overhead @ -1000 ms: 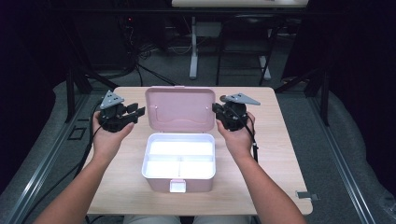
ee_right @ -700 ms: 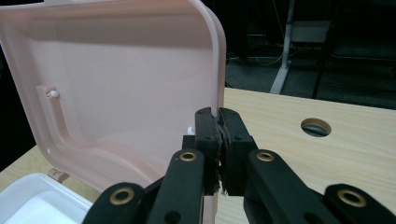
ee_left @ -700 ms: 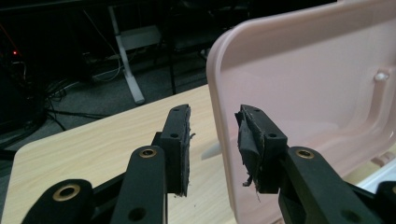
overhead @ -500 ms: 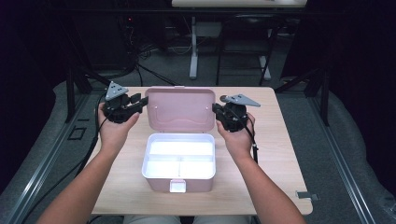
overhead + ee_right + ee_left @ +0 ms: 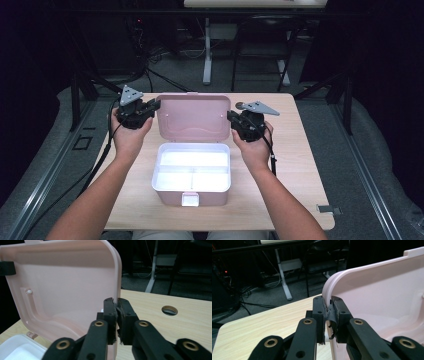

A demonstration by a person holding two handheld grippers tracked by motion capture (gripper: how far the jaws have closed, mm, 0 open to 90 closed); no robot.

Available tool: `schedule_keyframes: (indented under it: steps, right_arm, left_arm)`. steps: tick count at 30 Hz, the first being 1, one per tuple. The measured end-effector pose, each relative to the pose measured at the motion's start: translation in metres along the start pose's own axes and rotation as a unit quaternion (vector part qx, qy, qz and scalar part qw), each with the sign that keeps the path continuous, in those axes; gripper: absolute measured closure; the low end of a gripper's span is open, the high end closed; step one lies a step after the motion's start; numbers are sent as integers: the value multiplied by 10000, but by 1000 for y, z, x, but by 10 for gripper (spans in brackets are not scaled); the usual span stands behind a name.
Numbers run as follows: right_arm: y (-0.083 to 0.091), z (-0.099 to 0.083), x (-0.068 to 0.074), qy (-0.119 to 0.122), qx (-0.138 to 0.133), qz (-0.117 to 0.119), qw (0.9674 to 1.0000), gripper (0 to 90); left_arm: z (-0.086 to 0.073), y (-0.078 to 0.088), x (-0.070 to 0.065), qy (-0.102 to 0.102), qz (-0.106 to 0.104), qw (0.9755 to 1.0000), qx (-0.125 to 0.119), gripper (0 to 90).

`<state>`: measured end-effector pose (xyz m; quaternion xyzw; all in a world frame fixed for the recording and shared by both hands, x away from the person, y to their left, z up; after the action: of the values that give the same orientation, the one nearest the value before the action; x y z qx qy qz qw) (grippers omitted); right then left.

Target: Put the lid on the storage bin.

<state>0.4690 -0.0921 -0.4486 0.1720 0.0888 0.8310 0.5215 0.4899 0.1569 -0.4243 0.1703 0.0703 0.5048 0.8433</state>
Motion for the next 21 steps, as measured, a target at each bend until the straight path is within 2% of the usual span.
schedule_keyframes:
  steps: [6,11,13,16,21]
  right_arm:
    - [-2,22,1,27,-164,-25,9999,814]
    - [-4,37,2,78,-178,-72,9998,808]
    - [-4,38,3,97,-132,-94,9998,805]
    - [-2,38,5,107,-176,-76,9998,802]
    - [6,36,8,46,-242,12,9997,796]
  left_arm:
    - [0,2,-1,-14,-11,10000,-33,825]
    - [0,5,-2,-27,-49,10000,-39,822]
    - [1,7,-2,-26,-70,9999,-70,819]
    - [6,12,-4,63,-230,9995,-198,776]
    - [6,19,-6,-30,-239,9995,-192,771]
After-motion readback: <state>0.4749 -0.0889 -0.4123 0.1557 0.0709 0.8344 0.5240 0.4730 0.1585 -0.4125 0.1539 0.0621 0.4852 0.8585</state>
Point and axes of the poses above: each handheld gripper's, and its own axes: y roughly backward along the jaws, z roughly out of its top, x roughly to its left, the point moved 9 cm from there along -y, roughly forward along the jaws, and after that the axes turned 2 degrees about -y, right-handed, at the moved point
